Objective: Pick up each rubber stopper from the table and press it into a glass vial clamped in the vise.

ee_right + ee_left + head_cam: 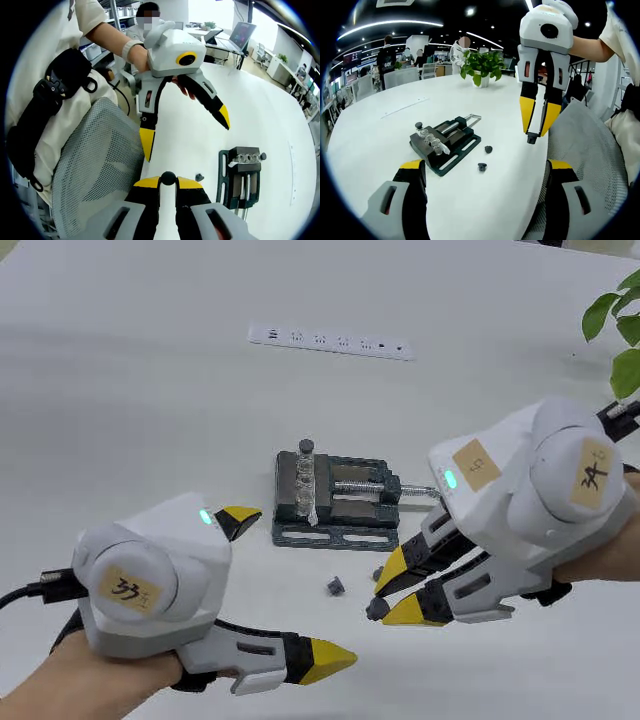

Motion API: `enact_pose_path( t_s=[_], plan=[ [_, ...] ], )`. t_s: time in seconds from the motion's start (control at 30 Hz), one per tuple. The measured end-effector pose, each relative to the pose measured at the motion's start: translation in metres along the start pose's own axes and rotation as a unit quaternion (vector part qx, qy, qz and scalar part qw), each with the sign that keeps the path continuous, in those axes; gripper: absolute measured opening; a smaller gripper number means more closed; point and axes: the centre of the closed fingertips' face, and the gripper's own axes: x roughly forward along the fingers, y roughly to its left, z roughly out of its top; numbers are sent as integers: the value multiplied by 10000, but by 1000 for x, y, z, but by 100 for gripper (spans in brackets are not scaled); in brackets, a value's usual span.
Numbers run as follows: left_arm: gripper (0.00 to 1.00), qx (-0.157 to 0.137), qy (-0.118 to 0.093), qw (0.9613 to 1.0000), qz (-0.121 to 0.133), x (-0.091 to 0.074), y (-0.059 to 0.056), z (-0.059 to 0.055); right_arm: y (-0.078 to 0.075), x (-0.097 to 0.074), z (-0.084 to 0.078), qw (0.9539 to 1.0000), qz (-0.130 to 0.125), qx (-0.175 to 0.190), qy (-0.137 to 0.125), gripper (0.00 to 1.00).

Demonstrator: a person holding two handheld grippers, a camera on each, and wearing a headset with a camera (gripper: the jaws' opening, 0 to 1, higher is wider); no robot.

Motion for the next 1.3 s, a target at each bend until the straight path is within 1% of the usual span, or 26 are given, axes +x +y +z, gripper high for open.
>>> enact_pose_path(
  t_s=[0.03,0.27,0.43,0.6,0.77,0.8,0.87,0.9,0.93,1.1,1.13,1.2,1.3],
  plan=[
    [99,29,9,10000,29,-1,2,0,-1,0,0,10000,-5,-5,0,6],
    [99,-26,-8,9999,129,-4,8,-3,-5,3,-3,10000,36,-7,62,6],
    [99,-55,-26,9998,197,-7,12,-4,-16,3,-6,9999,6,-39,125,6],
    [99,-92,-40,9995,285,-11,19,-6,-32,1,-7,9996,-51,-193,201,6],
    [99,-162,-83,9991,386,-15,24,-5,-52,-2,-5,9992,-52,-325,237,6],
    [99,-169,-78,9990,397,-15,25,-5,-58,-3,-4,9988,-73,-404,283,6],
    [99,-166,-76,9989,426,-15,27,-5,-67,-5,-4,9984,-75,-450,325,6],
    [99,-185,-95,9988,451,-16,28,-4,-74,-6,-3,9980,-83,-510,350,6],
    [99,-201,-112,9987,463,-16,28,-3,-78,-7,-3,9978,-82,-542,371,6],
    [99,-204,-166,9981,562,-17,34,0,-108,-9,1,9956,-72,-794,489,6],
    [99,-241,-179,9977,604,-18,36,1,-116,-9,1,9948,-83,-860,539,6],
    [99,-295,-220,9972,648,-18,38,2,-125,-9,2,9939,-79,-911,610,6],
    [98,-311,-211,9970,679,-19,39,1,-138,-7,3,9917,-76,-1060,726,6]
  ],
)
